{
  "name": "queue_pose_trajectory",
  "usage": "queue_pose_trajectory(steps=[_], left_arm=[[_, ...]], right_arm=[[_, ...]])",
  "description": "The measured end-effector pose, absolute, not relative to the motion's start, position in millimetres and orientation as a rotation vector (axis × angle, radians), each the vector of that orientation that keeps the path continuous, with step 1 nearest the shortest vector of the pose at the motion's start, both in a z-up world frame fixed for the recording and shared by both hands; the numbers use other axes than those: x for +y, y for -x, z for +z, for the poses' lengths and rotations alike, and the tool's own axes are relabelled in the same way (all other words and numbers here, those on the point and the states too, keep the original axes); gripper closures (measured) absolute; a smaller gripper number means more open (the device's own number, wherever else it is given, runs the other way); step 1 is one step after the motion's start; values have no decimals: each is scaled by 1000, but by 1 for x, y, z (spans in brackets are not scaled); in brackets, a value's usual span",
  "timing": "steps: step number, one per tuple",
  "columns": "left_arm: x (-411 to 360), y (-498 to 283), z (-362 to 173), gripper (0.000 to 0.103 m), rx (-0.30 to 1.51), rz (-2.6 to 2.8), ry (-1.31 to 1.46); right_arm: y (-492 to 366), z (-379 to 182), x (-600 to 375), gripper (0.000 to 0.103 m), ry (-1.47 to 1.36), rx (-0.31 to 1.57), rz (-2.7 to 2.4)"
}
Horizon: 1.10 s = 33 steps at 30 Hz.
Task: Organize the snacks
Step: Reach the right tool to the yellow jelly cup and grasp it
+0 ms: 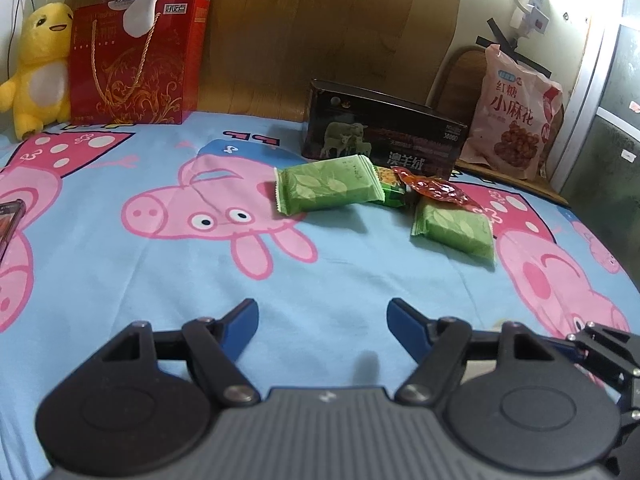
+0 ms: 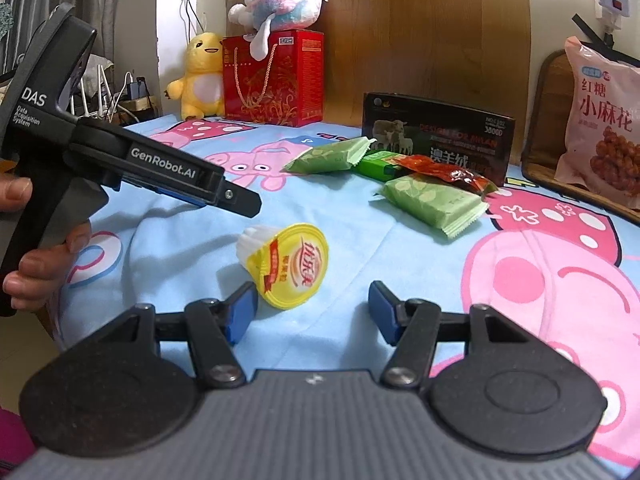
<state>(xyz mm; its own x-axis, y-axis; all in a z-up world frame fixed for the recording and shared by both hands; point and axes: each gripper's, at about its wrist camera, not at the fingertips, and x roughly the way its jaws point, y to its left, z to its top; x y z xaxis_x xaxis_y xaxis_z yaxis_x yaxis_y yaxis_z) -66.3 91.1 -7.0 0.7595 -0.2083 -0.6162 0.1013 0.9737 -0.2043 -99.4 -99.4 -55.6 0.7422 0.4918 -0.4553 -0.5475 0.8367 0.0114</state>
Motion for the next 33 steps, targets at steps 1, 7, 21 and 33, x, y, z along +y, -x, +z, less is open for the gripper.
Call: queue_pose_trajectory(steps=[1,7,21,33], left_arm=[[92,67,-7,38,686,-177,164],[102,81,-1,58,629,-379,226],[97,69,-25,59,740,-754,401],[76,32,3,59,664,-756,349]], right_arm=[[99,-56,-99,40,127,462,570],[100,-55,-97,41,152,455,572],[95,-52,-88,69,186,445,638],[64,-40,-97,84,156,412,538]])
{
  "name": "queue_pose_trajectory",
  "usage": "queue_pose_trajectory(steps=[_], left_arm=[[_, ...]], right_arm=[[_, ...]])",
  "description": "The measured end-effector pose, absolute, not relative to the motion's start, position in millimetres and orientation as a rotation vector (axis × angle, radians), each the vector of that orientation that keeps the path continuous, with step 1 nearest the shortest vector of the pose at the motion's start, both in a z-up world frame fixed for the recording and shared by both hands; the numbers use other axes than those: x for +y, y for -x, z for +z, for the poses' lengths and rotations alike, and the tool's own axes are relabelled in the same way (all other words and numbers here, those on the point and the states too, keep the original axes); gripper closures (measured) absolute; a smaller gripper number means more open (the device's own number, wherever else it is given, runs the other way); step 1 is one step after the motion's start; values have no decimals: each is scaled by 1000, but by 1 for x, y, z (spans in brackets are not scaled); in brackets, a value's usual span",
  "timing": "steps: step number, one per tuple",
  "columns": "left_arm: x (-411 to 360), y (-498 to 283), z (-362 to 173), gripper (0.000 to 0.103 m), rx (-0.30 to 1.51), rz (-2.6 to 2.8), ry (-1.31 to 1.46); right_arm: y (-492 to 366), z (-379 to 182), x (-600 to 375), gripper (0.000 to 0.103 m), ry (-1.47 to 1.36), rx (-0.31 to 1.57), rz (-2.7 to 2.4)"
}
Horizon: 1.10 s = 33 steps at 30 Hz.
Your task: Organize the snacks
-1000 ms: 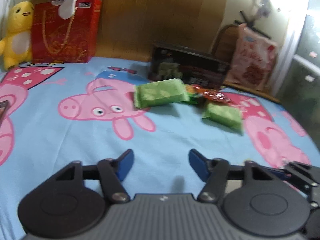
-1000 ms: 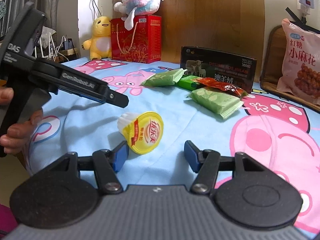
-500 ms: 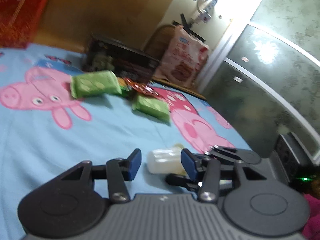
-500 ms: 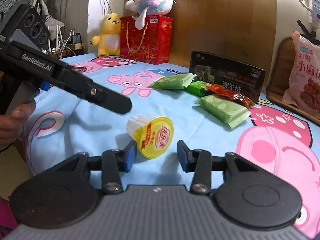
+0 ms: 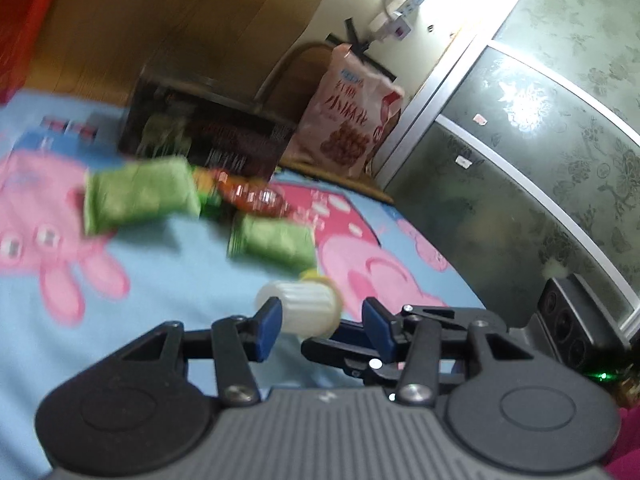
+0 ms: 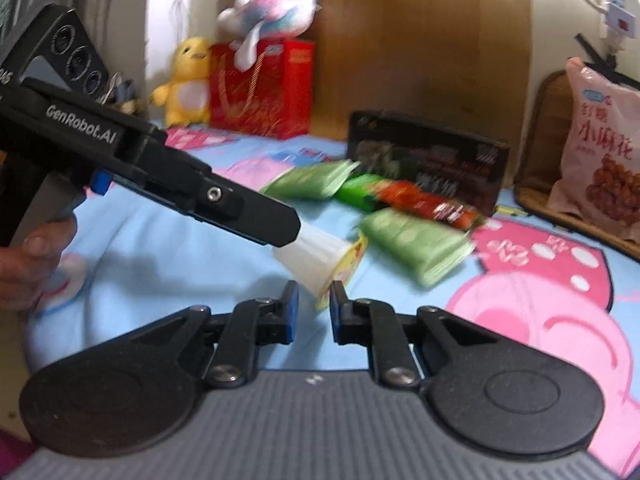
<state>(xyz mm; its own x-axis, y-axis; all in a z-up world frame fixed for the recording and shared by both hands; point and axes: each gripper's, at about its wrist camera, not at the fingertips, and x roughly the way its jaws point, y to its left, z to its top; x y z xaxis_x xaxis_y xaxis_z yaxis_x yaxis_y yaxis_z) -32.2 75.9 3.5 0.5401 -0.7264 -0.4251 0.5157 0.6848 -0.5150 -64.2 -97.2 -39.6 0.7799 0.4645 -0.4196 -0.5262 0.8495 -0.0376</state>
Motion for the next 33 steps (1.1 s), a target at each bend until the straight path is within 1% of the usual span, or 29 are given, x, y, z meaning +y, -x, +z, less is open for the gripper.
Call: queue_pose_trajectory(steps=[1,2,3,5,7,10,11,12,13,15,16,17,18,19,22,23,24,25,26,27,28,29,30,33], left_arm=[[72,24,8,62,661,-778,341],[68,15,11,65,670,-818,341],[62,7,16,65,665,-839,328],[49,-8,36,65,585,-787,223],[42,-26,52,65,539,-761,174],[58,-42,65,65,518,-732,252],[68,-40,64,62,499,-723,280],[77,-38,62,59,492,-702,298],[86,-36,56,58,501,-675,320],[98,-31,42,57,546,-661,374],[102,-28,35,55,570,-671,402],[103,-24,28,46,600,-679,425],[104,-22,20,40,630,-680,440],[102,-18,14,39,651,-682,442],[88,-17,-2,39,716,-697,430],[82,-19,-8,41,740,-694,423],[75,-23,-14,49,763,-698,417],[71,-26,-20,48,780,-696,414],[70,-27,-25,51,796,-672,410],[70,-28,-24,51,789,-654,410],[72,-26,-19,51,772,-642,403],[76,-25,-12,51,746,-638,397],[81,-26,-1,51,710,-650,399],[85,-40,31,51,630,-677,395]], right_arm=[[58,-36,-99,94,143,393,533],[51,-30,-99,94,128,376,541],[43,-22,-98,97,130,353,534],[22,-10,-91,97,187,309,494],[-1,1,-87,97,219,296,469],[-11,16,-104,95,138,289,502],[-7,16,-111,95,132,278,504],[-2,14,-118,92,128,279,503],[1,10,-125,88,119,293,512],[11,-2,-135,85,80,346,558],[17,-10,-137,75,63,382,594],[22,-16,-135,68,63,408,615],[26,-23,-131,58,74,426,626],[30,-28,-125,56,96,438,630],[28,-38,-107,56,186,460,622],[23,-39,-102,56,199,473,616],[16,-40,-98,56,196,492,625],[8,-42,-95,57,182,520,630],[3,-42,-94,59,171,515,618],[2,-40,-93,67,173,515,602],[4,-37,-94,77,164,505,600],[5,-33,-97,80,148,483,601],[6,-27,-100,82,133,463,608],[-4,-11,-98,83,144,400,591]])
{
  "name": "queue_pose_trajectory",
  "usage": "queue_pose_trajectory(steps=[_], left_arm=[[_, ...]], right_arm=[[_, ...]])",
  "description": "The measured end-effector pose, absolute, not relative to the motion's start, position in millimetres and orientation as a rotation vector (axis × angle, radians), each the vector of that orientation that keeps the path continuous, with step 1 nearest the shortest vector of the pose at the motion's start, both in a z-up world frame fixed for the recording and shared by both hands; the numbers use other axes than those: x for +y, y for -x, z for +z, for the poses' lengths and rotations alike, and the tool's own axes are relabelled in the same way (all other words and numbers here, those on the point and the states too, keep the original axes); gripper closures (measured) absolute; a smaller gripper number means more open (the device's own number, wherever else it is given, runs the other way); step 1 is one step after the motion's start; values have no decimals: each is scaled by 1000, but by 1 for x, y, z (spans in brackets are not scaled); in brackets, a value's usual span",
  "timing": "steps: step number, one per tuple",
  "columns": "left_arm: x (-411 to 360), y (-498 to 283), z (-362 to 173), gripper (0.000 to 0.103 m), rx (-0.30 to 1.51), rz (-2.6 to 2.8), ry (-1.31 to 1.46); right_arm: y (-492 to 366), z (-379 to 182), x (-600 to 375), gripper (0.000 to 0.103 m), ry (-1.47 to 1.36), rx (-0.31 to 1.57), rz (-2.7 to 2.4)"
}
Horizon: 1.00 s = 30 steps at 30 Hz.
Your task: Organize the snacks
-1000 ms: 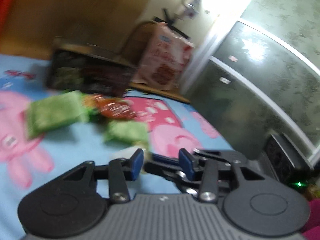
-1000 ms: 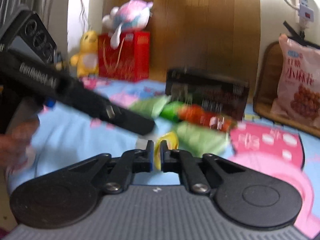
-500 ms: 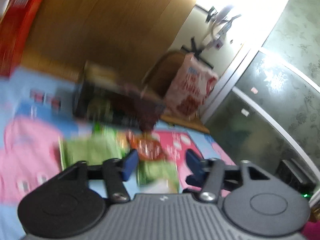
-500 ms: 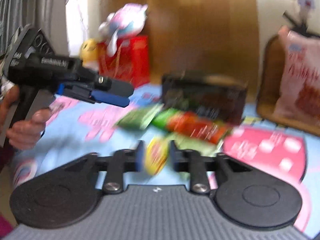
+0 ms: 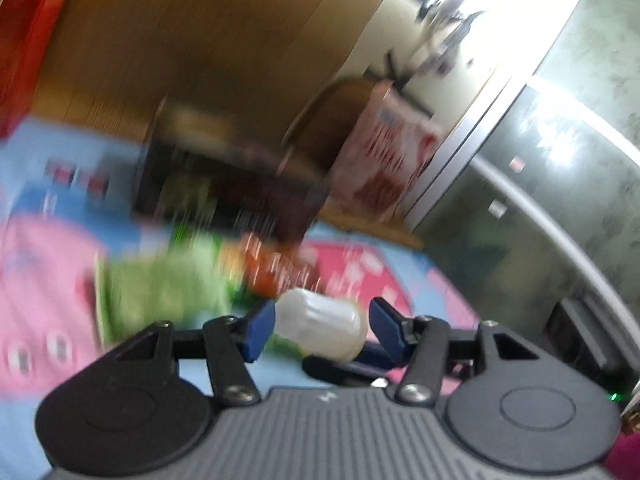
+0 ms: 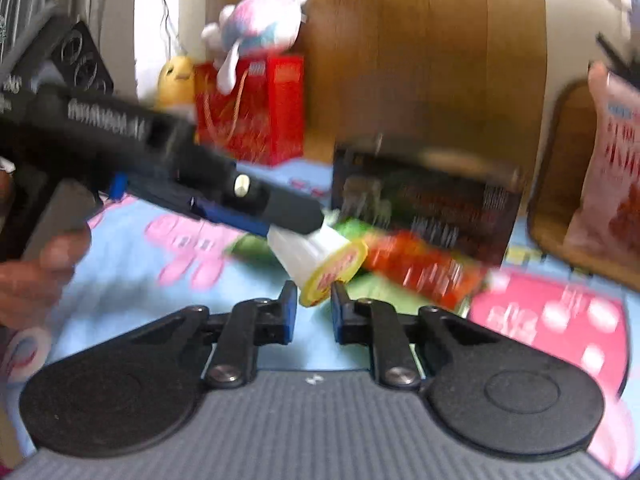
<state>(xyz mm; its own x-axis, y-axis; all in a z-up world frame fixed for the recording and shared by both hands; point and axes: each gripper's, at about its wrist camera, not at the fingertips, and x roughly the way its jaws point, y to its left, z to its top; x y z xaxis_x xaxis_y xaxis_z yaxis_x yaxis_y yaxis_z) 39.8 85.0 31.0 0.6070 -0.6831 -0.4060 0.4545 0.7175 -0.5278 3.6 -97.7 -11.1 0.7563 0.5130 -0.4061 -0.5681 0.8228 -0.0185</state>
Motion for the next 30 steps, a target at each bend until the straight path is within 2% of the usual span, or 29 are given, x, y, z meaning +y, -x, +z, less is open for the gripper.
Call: queue_pose_trajectory(steps=[5,8,10,11,14,20,23,25,27,30], left_arm=[[59,-89,79,51,476,-634,265],[50,-126,94,39,446,-577,244],[54,-133,95,38,459,-523,266],[63,-128,93,38,452,-524,290],[93,-100,76,25,421,-499,335],[152,-70,17,24,578,-316,478],[167,-66,-7,27,649,-293,563],[165,-65,-17,36,687,-304,592],[148,-68,-27,61,760,-366,594],[126,-52,-23,61,740,-372,497]], right_arm=[[-70,21,-84,83,143,336,474],[-114,34,-80,80,129,357,435],[-121,38,-89,77,79,365,403],[-115,38,-95,77,48,368,415],[-87,23,-113,77,-64,396,509],[-61,-13,-103,77,-198,545,663],[-76,-19,-94,75,-256,591,655],[-83,-25,-89,78,-312,637,673],[-78,-27,-84,88,-351,691,682],[-53,-27,-85,89,-293,673,669]])
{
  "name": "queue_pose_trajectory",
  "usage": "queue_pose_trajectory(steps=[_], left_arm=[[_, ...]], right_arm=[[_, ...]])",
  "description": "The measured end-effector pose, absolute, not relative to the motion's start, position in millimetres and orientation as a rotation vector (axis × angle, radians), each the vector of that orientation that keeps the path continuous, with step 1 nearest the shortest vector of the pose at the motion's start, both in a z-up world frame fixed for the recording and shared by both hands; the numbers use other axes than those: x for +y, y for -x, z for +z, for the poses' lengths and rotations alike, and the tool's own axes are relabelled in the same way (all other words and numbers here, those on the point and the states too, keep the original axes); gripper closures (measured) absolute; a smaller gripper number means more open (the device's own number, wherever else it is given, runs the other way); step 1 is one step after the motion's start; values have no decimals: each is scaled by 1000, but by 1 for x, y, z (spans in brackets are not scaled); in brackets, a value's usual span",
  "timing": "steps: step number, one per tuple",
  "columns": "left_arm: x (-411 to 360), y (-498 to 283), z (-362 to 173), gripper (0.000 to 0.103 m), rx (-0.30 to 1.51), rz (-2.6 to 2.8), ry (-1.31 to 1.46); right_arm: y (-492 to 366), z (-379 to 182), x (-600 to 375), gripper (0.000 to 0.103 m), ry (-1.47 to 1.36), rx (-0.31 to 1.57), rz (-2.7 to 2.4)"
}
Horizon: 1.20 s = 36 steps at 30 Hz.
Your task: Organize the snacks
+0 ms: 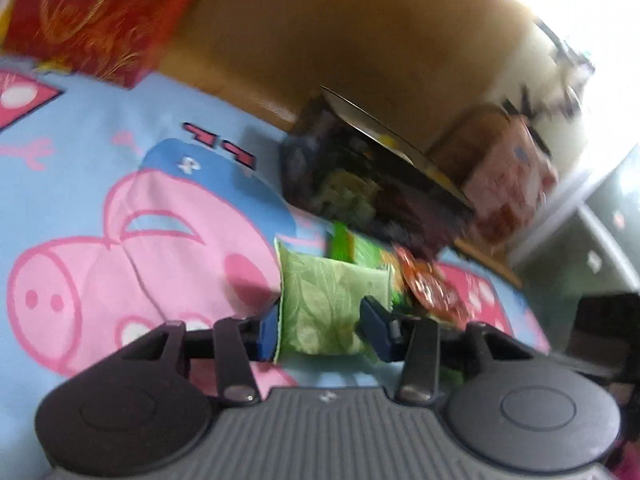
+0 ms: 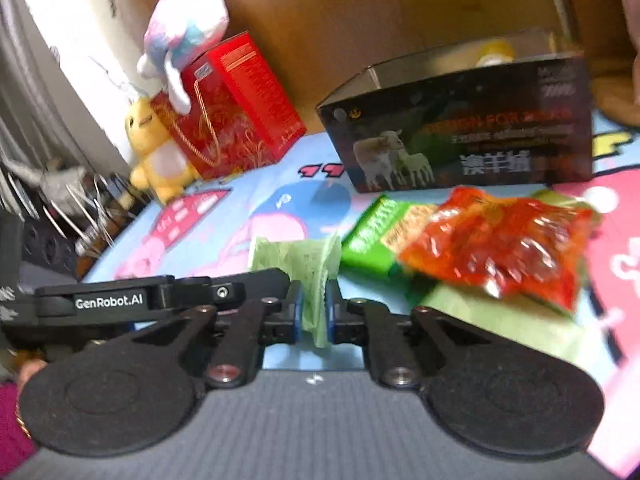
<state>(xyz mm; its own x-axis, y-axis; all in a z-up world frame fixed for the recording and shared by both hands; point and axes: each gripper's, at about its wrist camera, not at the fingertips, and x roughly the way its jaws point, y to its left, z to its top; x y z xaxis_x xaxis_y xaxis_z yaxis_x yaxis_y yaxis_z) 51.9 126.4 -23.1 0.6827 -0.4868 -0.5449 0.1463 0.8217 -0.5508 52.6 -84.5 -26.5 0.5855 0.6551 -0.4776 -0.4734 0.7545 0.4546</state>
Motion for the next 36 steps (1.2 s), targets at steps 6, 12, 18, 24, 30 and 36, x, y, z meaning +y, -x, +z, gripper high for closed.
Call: queue_pose_trajectory(steps=[6,12,18,24,30,36], left_arm=[[96,1,-22,61,783,-519,472],[43,54,-22,61,838,-660,365],[18,76,-19,49,852,-705,293],[36,77,-10,42,812,-633,312],[31,69,-20,58,843,-647,309],[23,71,-25,66,864,-724,339]], right_arm=[[9,-32,-134,89,-293,673,713],[82,-42,-181,86,-306,648,655],[119,-48,-171,65,-183,582,556],[134,-51,-148,45,70,488,533],[125,-60,-138,46,127,473,512],[126,-55,-139,63,122,467,501]])
